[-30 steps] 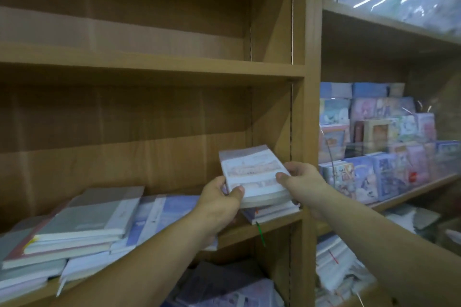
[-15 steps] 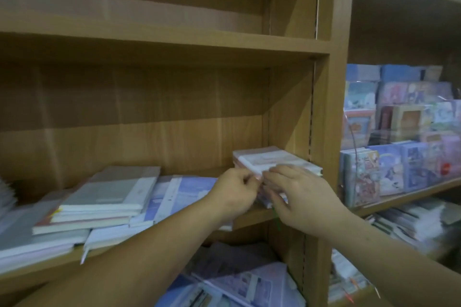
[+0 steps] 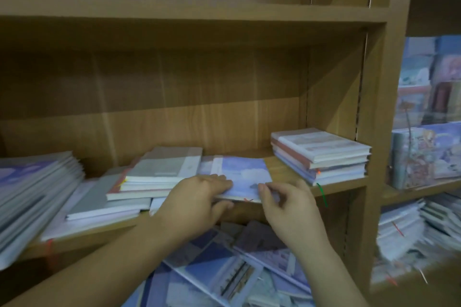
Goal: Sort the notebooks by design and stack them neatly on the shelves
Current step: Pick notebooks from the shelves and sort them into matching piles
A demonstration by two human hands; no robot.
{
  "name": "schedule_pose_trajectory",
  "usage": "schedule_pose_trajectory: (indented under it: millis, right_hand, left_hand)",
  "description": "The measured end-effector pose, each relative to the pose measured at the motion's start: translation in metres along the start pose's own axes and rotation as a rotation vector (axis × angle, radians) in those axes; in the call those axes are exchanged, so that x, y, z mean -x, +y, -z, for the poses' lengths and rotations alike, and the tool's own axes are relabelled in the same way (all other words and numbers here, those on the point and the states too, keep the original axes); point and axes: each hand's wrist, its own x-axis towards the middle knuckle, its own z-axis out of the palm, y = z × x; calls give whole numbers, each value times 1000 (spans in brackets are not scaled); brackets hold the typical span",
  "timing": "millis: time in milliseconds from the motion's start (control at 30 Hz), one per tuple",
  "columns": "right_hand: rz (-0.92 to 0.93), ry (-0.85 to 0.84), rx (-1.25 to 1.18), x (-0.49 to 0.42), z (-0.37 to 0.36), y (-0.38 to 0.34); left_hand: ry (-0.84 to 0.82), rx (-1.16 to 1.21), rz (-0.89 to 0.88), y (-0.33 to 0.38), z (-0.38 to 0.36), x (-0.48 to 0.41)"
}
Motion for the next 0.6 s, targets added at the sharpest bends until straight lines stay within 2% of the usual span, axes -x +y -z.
schedule_pose_trajectory:
  millis: [100, 200, 267, 333, 400, 467, 500, 533, 600]
  right_hand:
    - [-40, 86, -57, 4, -4, 1]
    - [-116, -32, -40, -7, 9, 5]
    - [-211, -102, -254, -12, 11, 7]
    - [-291, -69, -529, -11, 6, 7]
    - [-344, -22, -710, -8, 3, 1]
    - [-382, 14, -814, -6, 5, -3]
    - [-382, 32, -843, -4, 7, -5]
    - [-364, 48, -842, -1, 9, -8]
    - [-332, 76, -787, 3, 14, -13]
  left_hand:
    - [44, -47, -55, 5, -7, -4]
    - [77, -29, -54, 12, -7, -2]
    - [109, 45, -38, 17, -7, 3]
    - [158, 193, 56, 20, -2, 7]
    - [239, 190, 190, 21, 5, 11]
    - [176, 160, 351, 24, 9, 16]
    - [68, 236, 443, 29, 9, 18]
    - [-19, 425, 527, 36, 7, 19]
    - [-42, 903, 651, 53, 2, 18]
